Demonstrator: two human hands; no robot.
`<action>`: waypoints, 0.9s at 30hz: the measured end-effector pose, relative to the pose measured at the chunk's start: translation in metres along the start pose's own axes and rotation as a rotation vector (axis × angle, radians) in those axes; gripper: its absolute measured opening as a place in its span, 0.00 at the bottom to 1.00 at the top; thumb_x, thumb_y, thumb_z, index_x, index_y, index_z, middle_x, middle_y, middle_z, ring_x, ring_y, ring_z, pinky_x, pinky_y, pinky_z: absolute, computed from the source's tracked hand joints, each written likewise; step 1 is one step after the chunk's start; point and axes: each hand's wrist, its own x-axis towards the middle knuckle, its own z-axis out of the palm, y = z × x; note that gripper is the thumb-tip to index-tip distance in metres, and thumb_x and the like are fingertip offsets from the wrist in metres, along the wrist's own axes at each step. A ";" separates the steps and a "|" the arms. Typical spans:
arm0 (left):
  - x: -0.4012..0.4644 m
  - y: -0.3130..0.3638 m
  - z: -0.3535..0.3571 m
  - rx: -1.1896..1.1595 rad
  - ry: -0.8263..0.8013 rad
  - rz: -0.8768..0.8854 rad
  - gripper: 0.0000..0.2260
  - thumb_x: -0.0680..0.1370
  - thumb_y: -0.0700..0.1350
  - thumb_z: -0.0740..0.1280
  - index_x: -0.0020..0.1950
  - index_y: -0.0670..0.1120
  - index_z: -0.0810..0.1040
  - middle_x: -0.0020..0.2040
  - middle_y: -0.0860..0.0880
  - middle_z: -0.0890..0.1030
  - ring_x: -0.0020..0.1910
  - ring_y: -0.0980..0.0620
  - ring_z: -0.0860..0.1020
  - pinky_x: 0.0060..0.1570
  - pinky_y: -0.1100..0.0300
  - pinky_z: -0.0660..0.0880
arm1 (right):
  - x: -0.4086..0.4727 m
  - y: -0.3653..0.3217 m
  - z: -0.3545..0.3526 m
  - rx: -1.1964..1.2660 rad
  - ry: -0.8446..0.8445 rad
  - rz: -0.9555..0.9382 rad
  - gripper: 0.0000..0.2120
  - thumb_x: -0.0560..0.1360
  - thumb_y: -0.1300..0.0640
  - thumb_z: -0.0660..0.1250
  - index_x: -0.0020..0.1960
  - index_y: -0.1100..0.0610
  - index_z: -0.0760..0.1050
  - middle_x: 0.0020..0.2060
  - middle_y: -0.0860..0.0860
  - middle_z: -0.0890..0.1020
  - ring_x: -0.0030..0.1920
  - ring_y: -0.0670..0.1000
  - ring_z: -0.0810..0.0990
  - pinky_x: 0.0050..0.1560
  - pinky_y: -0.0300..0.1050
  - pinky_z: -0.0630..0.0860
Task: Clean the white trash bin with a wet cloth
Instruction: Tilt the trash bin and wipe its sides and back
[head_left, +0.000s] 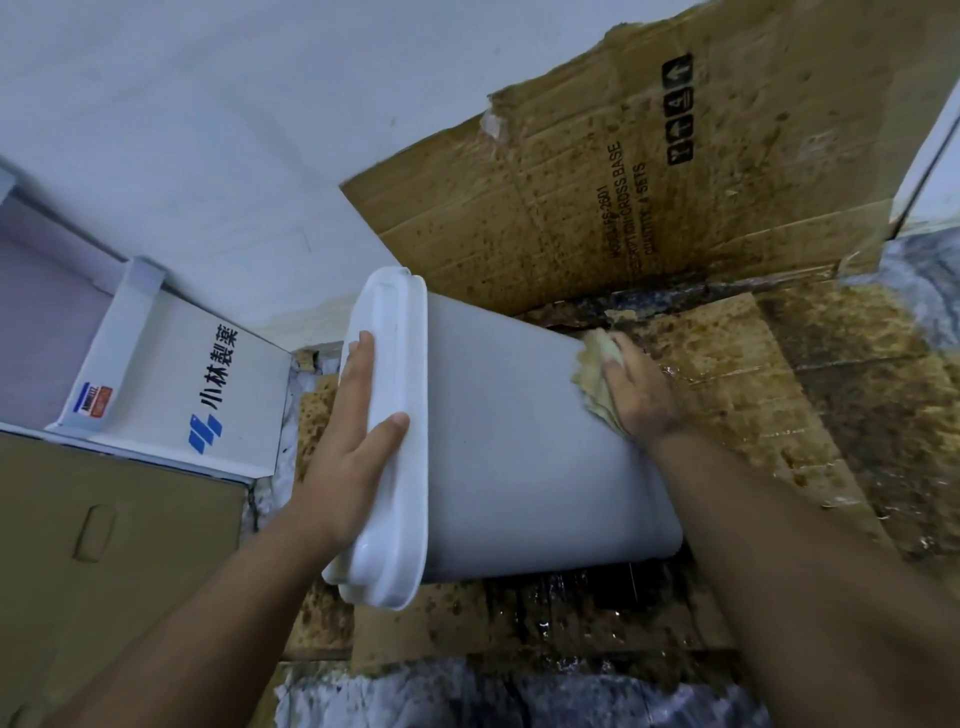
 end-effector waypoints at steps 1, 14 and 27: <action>0.000 0.001 0.000 0.001 -0.001 0.006 0.39 0.75 0.65 0.57 0.82 0.63 0.44 0.82 0.66 0.46 0.81 0.65 0.47 0.82 0.49 0.48 | -0.010 0.013 -0.003 0.032 0.007 0.039 0.31 0.79 0.41 0.49 0.77 0.54 0.63 0.74 0.54 0.70 0.74 0.56 0.67 0.74 0.51 0.61; 0.003 0.002 0.002 0.011 0.021 0.024 0.40 0.74 0.65 0.59 0.83 0.61 0.47 0.83 0.64 0.47 0.81 0.65 0.48 0.81 0.52 0.47 | 0.021 -0.137 0.035 -0.045 -0.075 -0.314 0.28 0.78 0.37 0.46 0.73 0.44 0.69 0.69 0.46 0.77 0.68 0.54 0.75 0.70 0.56 0.66; 0.003 -0.002 0.003 -0.004 0.015 0.045 0.39 0.74 0.65 0.59 0.83 0.62 0.47 0.83 0.65 0.48 0.81 0.65 0.48 0.81 0.53 0.48 | -0.062 -0.102 0.041 -0.124 0.032 -0.227 0.31 0.80 0.42 0.43 0.80 0.54 0.58 0.79 0.56 0.61 0.78 0.65 0.58 0.78 0.62 0.49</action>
